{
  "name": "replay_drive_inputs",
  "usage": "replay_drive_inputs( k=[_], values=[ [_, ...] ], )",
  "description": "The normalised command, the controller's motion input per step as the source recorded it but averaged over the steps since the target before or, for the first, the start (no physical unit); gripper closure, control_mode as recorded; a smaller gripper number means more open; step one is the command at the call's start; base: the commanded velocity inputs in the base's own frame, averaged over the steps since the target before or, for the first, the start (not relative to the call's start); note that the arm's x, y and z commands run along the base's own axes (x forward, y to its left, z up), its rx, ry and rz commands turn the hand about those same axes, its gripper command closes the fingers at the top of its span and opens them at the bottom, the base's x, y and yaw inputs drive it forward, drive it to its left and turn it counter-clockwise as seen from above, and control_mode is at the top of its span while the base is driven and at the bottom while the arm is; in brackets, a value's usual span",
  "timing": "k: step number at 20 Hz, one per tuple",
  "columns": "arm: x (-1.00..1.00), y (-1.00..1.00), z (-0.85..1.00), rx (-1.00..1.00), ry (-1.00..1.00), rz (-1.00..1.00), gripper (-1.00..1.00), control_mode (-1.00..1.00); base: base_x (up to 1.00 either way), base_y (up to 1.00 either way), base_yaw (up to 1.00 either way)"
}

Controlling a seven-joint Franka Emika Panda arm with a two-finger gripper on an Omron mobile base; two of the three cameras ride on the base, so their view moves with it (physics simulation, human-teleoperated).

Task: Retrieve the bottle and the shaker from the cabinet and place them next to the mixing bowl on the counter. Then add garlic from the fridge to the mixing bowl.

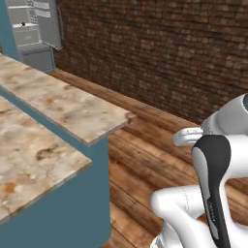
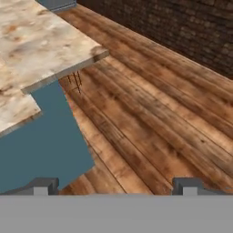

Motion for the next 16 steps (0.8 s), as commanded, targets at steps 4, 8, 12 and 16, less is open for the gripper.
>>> replay_drive_inputs(
  k=[4, 8, 12, 16],
  values=[
    [0.00, 0.00, 0.00, 0.00, 0.00, 0.00, -1.00, 1.00, 0.50, -1.00, 0.27],
    [0.00, 0.00, 0.00, 0.00, 0.00, 0.00, -1.00, 1.00, 0.53, -1.00, 0.48],
    [0.00, 0.00, 0.00, 0.00, 0.00, 0.00, -1.00, 1.00, 0.48, -1.00, 0.50],
    [0.00, 0.00, 0.00, 0.00, 0.00, 0.00, -1.00, 1.00, 0.42, -1.00, 0.36]
  ],
)
